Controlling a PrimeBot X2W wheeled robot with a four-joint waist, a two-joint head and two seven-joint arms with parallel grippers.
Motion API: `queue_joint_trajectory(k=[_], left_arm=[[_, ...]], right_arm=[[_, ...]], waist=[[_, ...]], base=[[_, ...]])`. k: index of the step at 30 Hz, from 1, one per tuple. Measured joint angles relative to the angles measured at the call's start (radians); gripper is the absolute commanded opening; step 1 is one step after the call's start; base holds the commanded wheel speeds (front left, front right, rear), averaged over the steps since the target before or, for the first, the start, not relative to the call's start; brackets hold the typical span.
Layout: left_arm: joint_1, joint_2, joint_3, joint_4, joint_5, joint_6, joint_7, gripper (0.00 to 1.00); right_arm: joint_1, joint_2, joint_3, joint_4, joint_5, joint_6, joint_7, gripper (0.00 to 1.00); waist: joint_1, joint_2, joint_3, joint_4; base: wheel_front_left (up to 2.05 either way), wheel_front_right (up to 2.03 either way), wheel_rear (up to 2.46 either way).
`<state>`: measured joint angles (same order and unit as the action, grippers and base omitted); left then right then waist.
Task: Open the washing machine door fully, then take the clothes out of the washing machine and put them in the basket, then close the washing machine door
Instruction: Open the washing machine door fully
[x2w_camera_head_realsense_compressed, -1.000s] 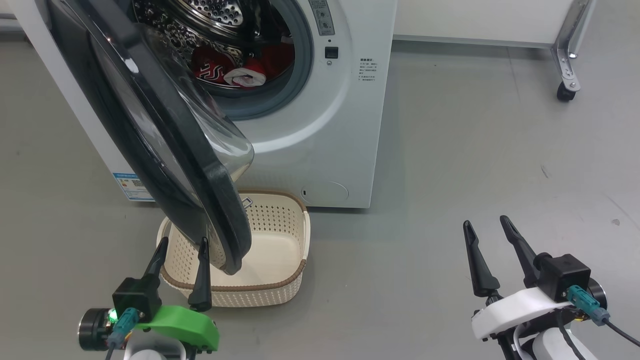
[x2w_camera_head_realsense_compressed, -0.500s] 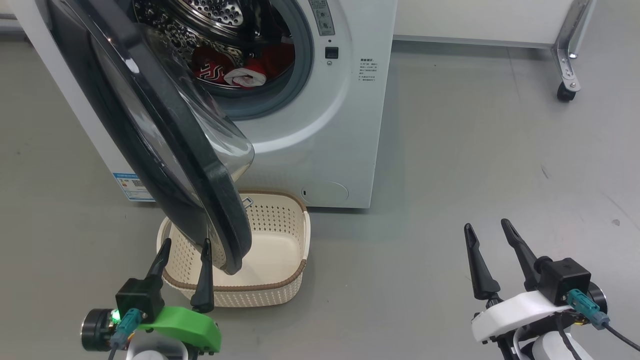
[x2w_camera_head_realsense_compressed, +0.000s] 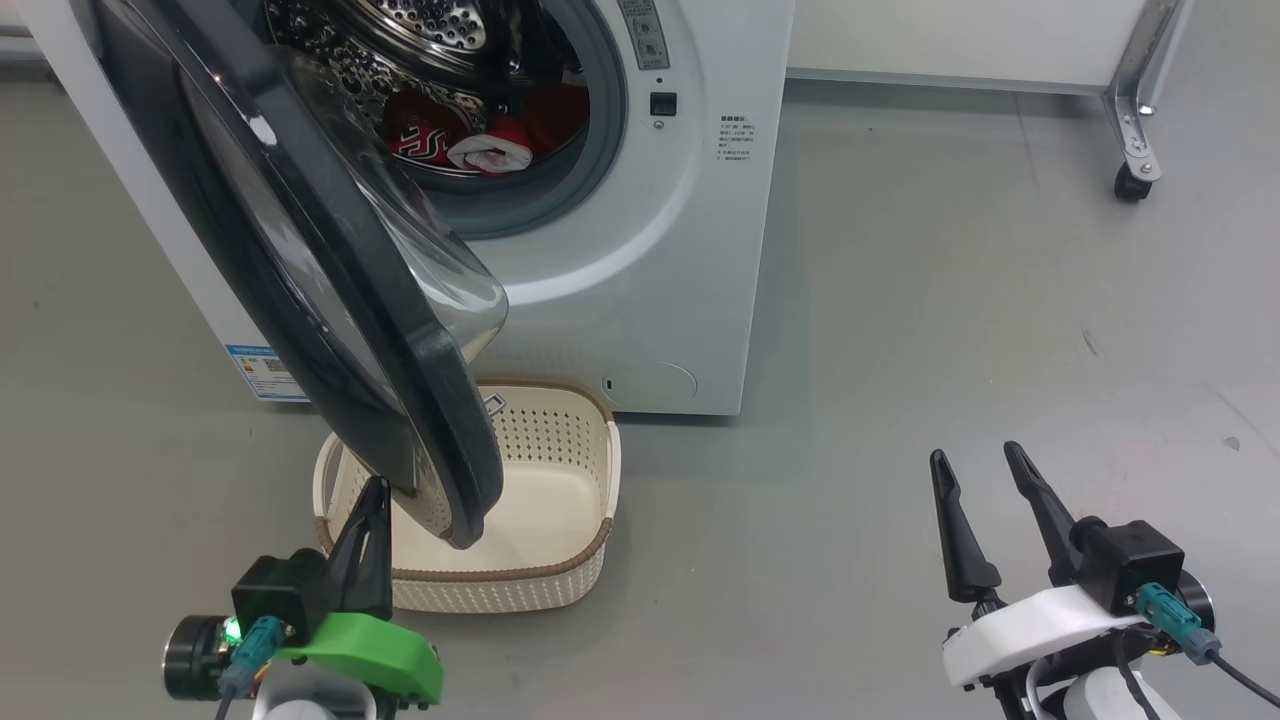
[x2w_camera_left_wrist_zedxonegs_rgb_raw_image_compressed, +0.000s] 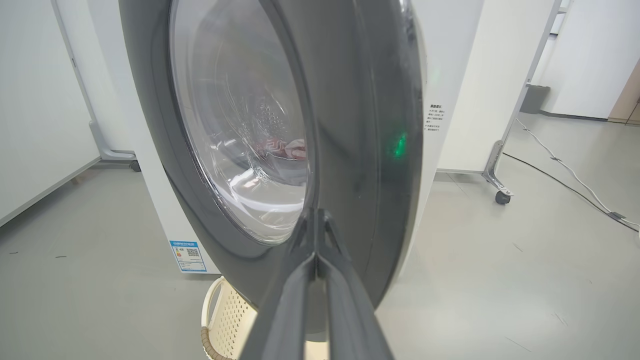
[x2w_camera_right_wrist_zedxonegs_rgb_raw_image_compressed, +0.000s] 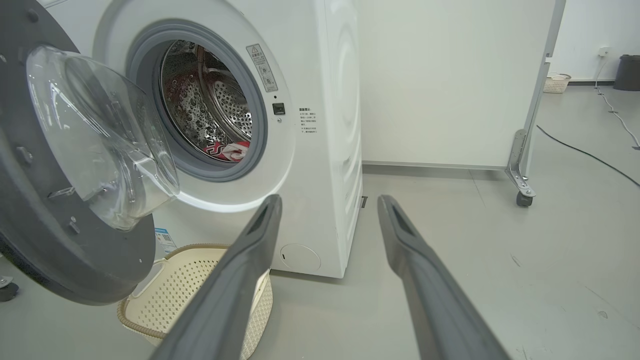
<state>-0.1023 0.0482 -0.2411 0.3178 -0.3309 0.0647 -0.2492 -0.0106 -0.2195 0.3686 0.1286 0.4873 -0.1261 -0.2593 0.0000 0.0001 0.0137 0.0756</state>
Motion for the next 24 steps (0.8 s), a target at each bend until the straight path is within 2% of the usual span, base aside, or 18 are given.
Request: queue_joint_trajectory(k=[8, 15, 24], left_arm=[[-0.014, 0.002, 0.046, -0.067, 0.007, 0.001, 0.000, 0.00], [-0.119, 0.007, 0.091, -0.197, 0.016, 0.002, -0.003, 0.00], [-0.219, 0.022, 0.097, -0.312, 0.046, -0.004, -0.009, 0.00]], right_arm=[[0.000, 0.003, -0.010, -0.002, -0.006, 0.000, 0.000, 1.00], [0.001, 0.007, -0.012, -0.003, -0.014, 0.001, 0.000, 1.00], [0.001, 0.015, -0.012, -0.003, -0.022, 0.011, 0.000, 1.00]], waist=[[0.0000, 0.0000, 0.000, 0.001], [0.0000, 0.0000, -0.003, 0.003], [0.0000, 0.0000, -0.008, 0.002]], base=[[0.00, 0.00, 0.00], [0.00, 0.00, 0.00], [0.00, 0.00, 0.00]])
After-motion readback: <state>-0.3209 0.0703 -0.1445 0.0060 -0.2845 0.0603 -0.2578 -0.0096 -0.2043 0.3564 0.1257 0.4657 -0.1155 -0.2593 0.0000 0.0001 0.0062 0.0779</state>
